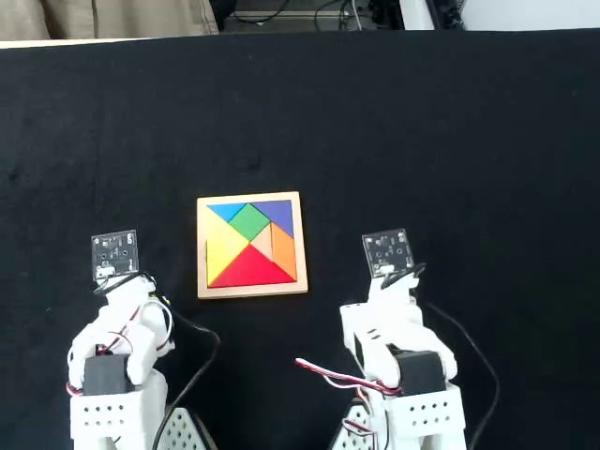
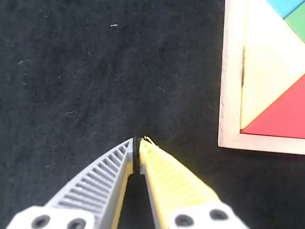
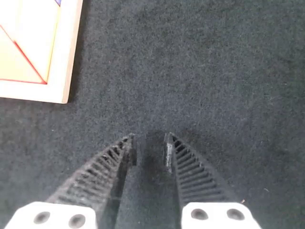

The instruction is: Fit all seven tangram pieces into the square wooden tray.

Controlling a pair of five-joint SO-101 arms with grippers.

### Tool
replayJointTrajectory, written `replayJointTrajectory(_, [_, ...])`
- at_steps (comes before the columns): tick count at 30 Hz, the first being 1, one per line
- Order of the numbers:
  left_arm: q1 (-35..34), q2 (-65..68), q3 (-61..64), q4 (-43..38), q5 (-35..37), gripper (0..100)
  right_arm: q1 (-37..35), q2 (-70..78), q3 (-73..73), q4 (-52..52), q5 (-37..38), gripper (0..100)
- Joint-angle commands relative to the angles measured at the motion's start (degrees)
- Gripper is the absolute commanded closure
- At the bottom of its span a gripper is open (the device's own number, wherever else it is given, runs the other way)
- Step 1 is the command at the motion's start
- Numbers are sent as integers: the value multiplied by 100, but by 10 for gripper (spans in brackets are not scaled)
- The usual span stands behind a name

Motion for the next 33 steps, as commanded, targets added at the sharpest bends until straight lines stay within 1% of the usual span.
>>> replayJointTrajectory(1, [101,-9,92,-18,-79,965,123,-347,-22,35,-18,888])
replayJointTrajectory(3, [101,-9,92,-18,-79,965,440,-347,-22,35,-18,888])
replayJointTrajectory(5, [119,-9,92,-18,-79,965,598,-347,-22,35,-18,888])
replayJointTrajectory(33, [101,-26,92,-9,-79,964,615,-356,-22,35,-18,888])
